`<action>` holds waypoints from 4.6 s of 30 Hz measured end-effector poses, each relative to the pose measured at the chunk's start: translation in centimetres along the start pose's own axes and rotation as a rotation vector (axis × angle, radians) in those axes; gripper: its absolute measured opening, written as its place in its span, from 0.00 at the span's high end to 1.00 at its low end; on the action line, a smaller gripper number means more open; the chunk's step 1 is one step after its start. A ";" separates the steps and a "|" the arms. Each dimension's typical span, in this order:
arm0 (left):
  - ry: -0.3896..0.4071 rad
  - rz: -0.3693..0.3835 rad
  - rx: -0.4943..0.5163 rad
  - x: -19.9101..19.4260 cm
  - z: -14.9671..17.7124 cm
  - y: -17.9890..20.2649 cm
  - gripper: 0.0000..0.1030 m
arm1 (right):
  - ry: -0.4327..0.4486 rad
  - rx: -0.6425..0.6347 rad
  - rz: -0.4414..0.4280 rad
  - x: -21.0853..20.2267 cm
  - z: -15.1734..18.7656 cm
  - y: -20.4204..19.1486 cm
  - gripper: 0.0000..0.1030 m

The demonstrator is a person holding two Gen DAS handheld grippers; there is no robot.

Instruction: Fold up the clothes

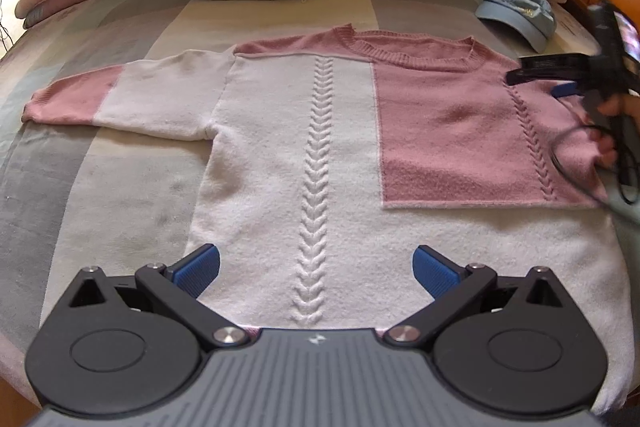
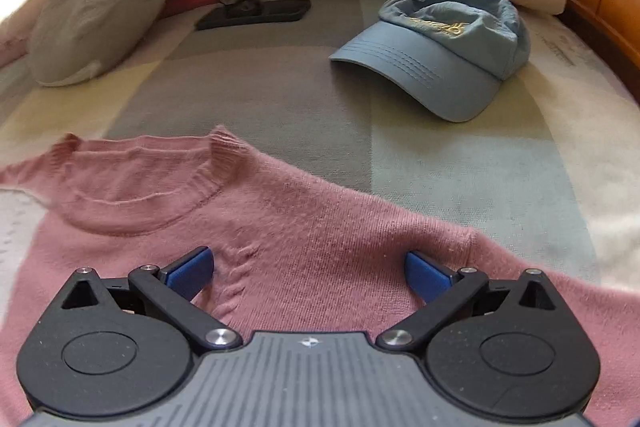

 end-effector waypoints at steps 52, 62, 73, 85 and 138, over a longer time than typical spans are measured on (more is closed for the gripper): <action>-0.026 -0.008 0.043 2.5 -1.1 2.9 0.01 | 0.005 0.055 -0.348 -9.6 3.7 1.3 0.00; -0.065 0.010 -0.065 3.3 1.9 0.4 0.01 | -0.037 -0.174 -0.061 -3.1 6.7 -7.0 0.00; -0.010 0.075 -0.066 2.2 3.0 -1.2 0.01 | -0.064 -0.124 -0.055 -1.6 3.7 -6.8 0.00; 0.052 0.233 0.173 1.5 5.5 -3.2 0.01 | -0.096 -0.219 -0.117 -9.5 12.8 -11.8 0.00; 0.389 0.245 0.280 -3.3 16.9 -4.6 0.01 | 0.306 -0.117 0.011 -20.9 34.3 -17.7 0.00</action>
Point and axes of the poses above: each gripper's, at about its wrist camera, not at the fingertips, and x roughly the way its jaws point, y to its right, z to its underside, the point moved 2 cm from there along x, roughly the way its jaws point, and after that the axes turned 6 degrees about -z, right-handed, at the moved point
